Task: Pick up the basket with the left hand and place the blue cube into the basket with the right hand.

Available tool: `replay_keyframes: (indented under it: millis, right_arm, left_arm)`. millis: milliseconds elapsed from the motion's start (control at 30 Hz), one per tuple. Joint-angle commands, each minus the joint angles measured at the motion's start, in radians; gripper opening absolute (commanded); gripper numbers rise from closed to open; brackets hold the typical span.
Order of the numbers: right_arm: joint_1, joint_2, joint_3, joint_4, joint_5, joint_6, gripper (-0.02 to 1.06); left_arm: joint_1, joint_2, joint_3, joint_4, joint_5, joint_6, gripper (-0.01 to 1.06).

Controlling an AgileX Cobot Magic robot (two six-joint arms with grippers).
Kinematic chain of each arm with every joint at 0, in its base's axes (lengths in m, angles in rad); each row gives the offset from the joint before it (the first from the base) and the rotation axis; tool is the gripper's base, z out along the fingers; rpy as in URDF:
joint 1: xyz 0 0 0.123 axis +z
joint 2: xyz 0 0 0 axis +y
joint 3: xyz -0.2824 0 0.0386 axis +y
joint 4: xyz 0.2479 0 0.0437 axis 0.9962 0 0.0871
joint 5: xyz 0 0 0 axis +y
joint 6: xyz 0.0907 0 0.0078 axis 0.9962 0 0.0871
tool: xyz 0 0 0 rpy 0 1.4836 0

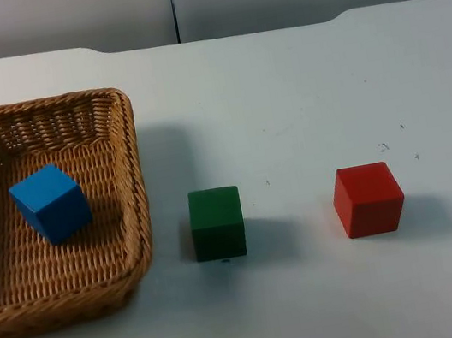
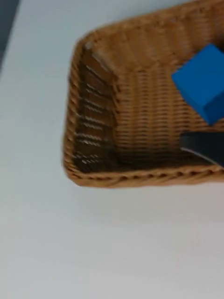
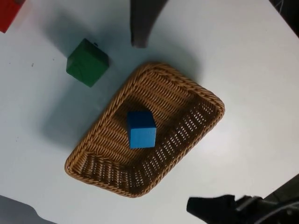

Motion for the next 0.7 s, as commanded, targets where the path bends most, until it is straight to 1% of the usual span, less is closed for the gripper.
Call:
replay_keyframes:
  millis: [0,33,67,200,233,300,333,367,433,467,500,567,667]
  right_arm:
    - [0.005,-0.005,0.005,-0.006,-0.003,0.000,0.77]
    - [0.005,-0.005,0.005,-0.009,-0.004,-0.004,0.77]
    - [0.005,-0.005,0.005,-0.009,-0.004,-0.004,0.77]
    - [0.005,-0.005,0.005,-0.073,-0.004,-0.003,0.77]
    - [0.005,-0.005,0.005,-0.073,-0.004,-0.003,0.77]
    - [0.005,-0.016,0.005,-0.112,-0.004,-0.003,0.77]
    - [0.005,-0.016,0.005,-0.112,-0.004,-0.003,0.77]
    - [0.005,-0.026,0.005,-0.119,-0.004,-0.007,0.77]
    - [0.005,-0.048,0.005,-0.162,-0.004,-0.006,0.77]
    - [0.005,-0.058,0.005,-0.176,-0.004,-0.006,0.77]
    - [0.005,-0.058,0.005,-0.176,-0.004,-0.006,0.77]
    - [0.005,-0.099,0.005,-0.206,-0.004,-0.006,0.77]
    - [0.005,-0.146,0.005,-0.209,-0.004,-0.030,0.77]
  left_arm:
    - [0.000,-0.106,0.000,0.006,0.043,-0.004,0.77]
    - [0.000,-0.162,0.000,0.008,0.060,-0.004,0.77]
    - [0.000,-0.162,0.000,0.008,0.060,-0.004,0.77]
    - [0.000,-0.396,0.000,0.039,0.130,-0.030,0.77]
    - [0.000,-0.396,0.000,0.039,0.130,-0.030,0.77]
    - [0.000,-0.532,0.000,0.128,0.160,-0.093,0.77]
    - [0.000,-0.532,0.000,0.128,0.160,-0.093,0.77]
    - [0.000,-0.599,0.000,0.188,0.168,-0.153,0.77]
    - [0.000,-0.698,0.000,0.323,0.189,-0.257,0.77]
    - [0.000,-0.746,0.000,0.392,0.208,-0.345,0.77]
    - [0.000,-0.746,0.000,0.392,0.208,-0.345,0.77]
    - [0.000,-0.835,0.000,0.523,0.269,-0.471,0.77]
    - [0.000,-0.906,0.000,0.632,0.343,-0.584,0.77]
